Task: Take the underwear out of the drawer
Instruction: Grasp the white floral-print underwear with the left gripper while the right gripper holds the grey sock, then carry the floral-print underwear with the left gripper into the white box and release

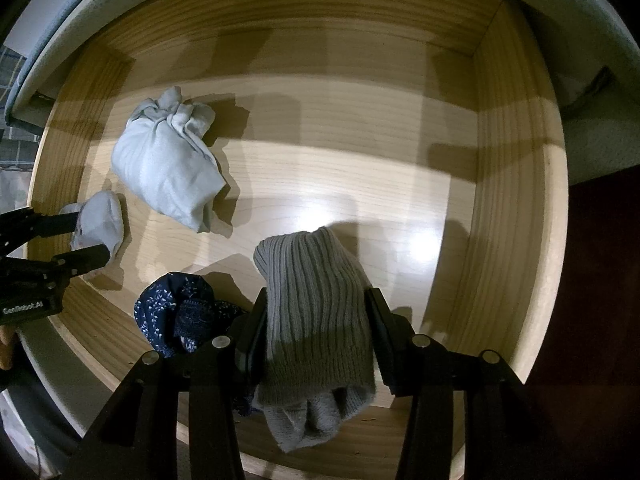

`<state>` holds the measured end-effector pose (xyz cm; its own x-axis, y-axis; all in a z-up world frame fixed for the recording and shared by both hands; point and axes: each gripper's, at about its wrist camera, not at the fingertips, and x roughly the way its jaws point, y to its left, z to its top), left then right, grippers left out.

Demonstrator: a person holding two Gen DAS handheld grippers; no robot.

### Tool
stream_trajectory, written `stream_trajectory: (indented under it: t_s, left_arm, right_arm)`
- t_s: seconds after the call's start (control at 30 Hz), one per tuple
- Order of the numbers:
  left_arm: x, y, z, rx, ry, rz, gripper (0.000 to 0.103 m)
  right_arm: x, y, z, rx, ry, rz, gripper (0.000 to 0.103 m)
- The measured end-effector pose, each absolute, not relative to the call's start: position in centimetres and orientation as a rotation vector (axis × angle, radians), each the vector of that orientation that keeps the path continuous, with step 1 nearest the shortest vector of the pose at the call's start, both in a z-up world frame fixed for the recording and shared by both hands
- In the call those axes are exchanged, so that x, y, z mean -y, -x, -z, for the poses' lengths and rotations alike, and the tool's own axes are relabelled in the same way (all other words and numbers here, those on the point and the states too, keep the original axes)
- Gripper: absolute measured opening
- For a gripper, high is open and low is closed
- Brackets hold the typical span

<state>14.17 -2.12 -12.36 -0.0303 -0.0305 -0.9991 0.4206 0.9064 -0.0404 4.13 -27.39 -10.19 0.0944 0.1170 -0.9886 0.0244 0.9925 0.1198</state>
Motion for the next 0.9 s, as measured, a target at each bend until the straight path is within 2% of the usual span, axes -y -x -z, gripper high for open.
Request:
stream_trajectory:
  t_s: [0.17,0.2,0.23,0.33,0.5,0.73,0.9]
  left_arm:
    - [2.0,-14.5,12.6,-1.588,-0.306,0.337,0.066]
    - [2.1,-14.5,12.8,-1.590,-0.308,0.332,0.063]
    - [2.5,-14.5,13.0,-1.586,-0.319,0.326,0.055]
    - [3.1,-14.2,13.4,-1.574,-0.331,0.301,0.040]
    - [1.5,-14.0,12.3,-1.574,-0.240,0.293,0.022]
    - [0.6,-12.2,8.9,-1.495,-0.186,0.317,0.021]
    - [-0.2,-10.3,4.1,-1.364,-0.214,0.342,0.021]
  right_arm:
    - [27.4,-4.1,10.2,-1.477,-0.114,-0.068,0.044]
    - [27.4,-4.1,10.3,-1.477,-0.114,-0.069,0.044]
    - [27.4,-4.1,10.3,-1.478,-0.113,-0.068,0.044]
    - [27.3,-4.1,10.2,-1.480,-0.106,-0.066,0.044]
    - [27.0,-4.2,10.2,-1.483,-0.106,-0.066,0.044]
    - [26.7,-4.3,10.3,-1.486,-0.101,-0.065,0.044]
    - [26.5,-4.3,10.4,-1.488,-0.100,-0.063,0.044]
